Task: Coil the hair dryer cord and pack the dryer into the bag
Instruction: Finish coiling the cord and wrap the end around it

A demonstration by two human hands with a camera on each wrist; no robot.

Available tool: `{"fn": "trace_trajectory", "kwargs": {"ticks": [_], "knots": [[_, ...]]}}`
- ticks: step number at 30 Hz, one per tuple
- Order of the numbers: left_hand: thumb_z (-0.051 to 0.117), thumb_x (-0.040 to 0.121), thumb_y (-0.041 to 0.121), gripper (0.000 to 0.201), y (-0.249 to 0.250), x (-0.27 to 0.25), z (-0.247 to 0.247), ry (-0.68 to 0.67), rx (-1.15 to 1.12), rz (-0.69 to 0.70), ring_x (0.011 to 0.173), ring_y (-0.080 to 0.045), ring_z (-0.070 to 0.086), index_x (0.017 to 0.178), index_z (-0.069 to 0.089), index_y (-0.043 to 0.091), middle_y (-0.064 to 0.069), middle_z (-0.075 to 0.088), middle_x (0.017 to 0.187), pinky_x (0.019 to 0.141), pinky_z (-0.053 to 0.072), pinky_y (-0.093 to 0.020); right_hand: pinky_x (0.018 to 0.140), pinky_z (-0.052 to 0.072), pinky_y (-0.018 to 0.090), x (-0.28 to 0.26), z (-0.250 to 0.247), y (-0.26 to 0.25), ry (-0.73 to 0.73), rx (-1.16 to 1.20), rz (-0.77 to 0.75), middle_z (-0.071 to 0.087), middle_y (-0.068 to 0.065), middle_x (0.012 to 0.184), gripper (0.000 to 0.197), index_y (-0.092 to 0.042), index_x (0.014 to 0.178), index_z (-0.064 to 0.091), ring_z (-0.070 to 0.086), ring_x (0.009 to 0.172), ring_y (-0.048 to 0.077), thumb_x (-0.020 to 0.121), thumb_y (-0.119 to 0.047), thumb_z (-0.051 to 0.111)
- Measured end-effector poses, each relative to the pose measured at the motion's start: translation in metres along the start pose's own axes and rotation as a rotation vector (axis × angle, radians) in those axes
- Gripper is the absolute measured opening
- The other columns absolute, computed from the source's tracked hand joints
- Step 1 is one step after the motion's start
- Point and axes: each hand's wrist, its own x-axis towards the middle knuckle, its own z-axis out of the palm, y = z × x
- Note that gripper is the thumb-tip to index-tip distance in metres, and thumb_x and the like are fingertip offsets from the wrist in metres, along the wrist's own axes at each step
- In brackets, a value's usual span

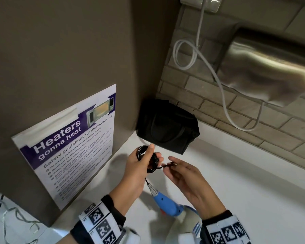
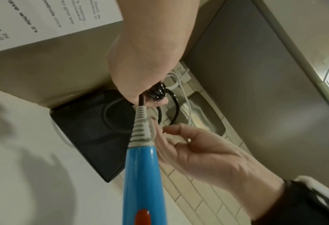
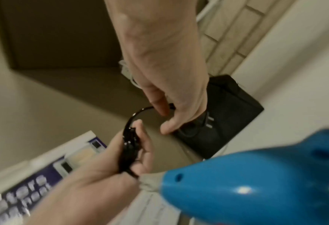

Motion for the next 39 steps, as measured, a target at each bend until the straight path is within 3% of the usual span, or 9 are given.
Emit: {"fn": "trace_trajectory", "kwargs": {"ticks": [5,9,11,15,20,25,31,35,39], "knots": [[0.065,0.087,0.025,0.020,-0.005,-0.001,-0.002,0.001,-0.001,0.019,0.070,-0.021,0.070,0.089,0.062,0.005,-0.008,0.071,0.070,0.063,0.056,-0.024,0.069,0.060,0.027,0.002,0.005,-0.010,-0.015,0.436,0.055,0.061,0.020,0.095,0.027,0.010,0.115,0.057,0.067,0.073,0.020,0.091,0.007,0.044],[0.064,0.086,0.035,0.022,-0.010,0.001,-0.003,0.021,0.091,0.069,0.076,-0.014,0.070,0.090,0.063,0.014,-0.002,0.075,0.079,0.076,0.053,-0.028,0.053,0.055,0.018,0.004,0.005,-0.001,0.021,0.196,0.171,0.065,0.021,0.096,0.038,0.002,0.120,0.055,0.058,0.049,0.008,0.093,0.016,0.034],[0.063,0.086,0.038,0.020,-0.012,-0.002,-0.002,-0.012,0.116,0.079,0.080,-0.019,0.070,0.089,0.064,0.018,-0.002,0.075,0.086,0.079,0.055,-0.037,0.049,0.052,0.018,0.002,0.006,0.007,0.025,0.109,0.230,0.069,0.017,0.077,0.042,-0.004,0.119,0.052,0.053,0.044,0.007,0.091,0.019,0.030],[0.061,0.087,0.037,0.020,-0.014,-0.008,0.003,-0.042,0.168,0.143,0.083,-0.012,0.066,0.090,0.064,0.018,0.004,0.073,0.085,0.073,0.055,-0.024,0.044,0.045,0.014,0.000,0.010,0.015,-0.002,-0.046,0.249,0.054,0.005,0.059,0.042,-0.002,0.115,0.054,0.042,0.046,0.005,0.090,0.018,0.025],[0.063,0.084,0.045,0.018,-0.020,-0.002,-0.002,0.025,0.220,0.167,0.079,-0.019,0.062,0.085,0.064,0.027,0.007,0.064,0.074,0.082,0.053,-0.045,0.049,0.047,0.013,-0.007,0.015,0.013,-0.065,-0.155,0.130,0.059,0.004,0.066,0.039,-0.001,0.112,0.062,0.049,0.053,0.005,0.092,0.016,0.034],[0.061,0.087,0.040,0.018,-0.021,0.000,-0.002,-0.002,0.213,0.181,0.075,-0.013,0.058,0.087,0.061,0.022,0.004,0.060,0.074,0.074,0.050,-0.029,0.052,0.042,0.016,-0.015,0.021,0.016,-0.148,-0.138,0.086,0.061,-0.002,0.067,0.021,-0.006,0.109,0.061,0.045,0.054,0.005,0.095,-0.007,0.045],[0.069,0.081,0.037,0.018,-0.018,0.006,-0.011,-0.104,0.374,0.137,0.072,-0.010,0.063,0.081,0.065,0.020,0.005,0.067,0.073,0.065,0.048,-0.019,0.053,0.036,0.016,-0.014,0.019,0.020,-0.067,-0.641,-0.184,0.051,-0.016,0.049,0.020,-0.010,0.103,0.067,0.038,0.050,0.004,0.097,-0.021,0.051],[0.080,0.067,0.037,0.023,-0.010,0.014,-0.022,-0.154,0.418,0.138,0.067,-0.013,0.064,0.076,0.071,0.017,0.000,0.069,0.068,0.070,0.053,-0.030,0.053,0.038,0.012,-0.011,0.012,0.015,-0.035,-0.798,-0.285,0.052,-0.016,0.062,0.015,-0.022,0.095,0.068,0.043,0.052,0.000,0.095,-0.026,0.054],[0.078,0.072,0.036,0.029,-0.005,0.013,-0.021,-0.150,0.417,0.125,0.060,-0.013,0.067,0.077,0.071,0.008,-0.004,0.069,0.064,0.062,0.052,-0.026,0.060,0.040,0.013,-0.011,0.010,0.008,-0.005,-0.939,-0.333,0.055,0.005,0.096,0.018,-0.024,0.090,0.070,0.050,0.064,0.001,0.092,-0.035,0.056]]}}
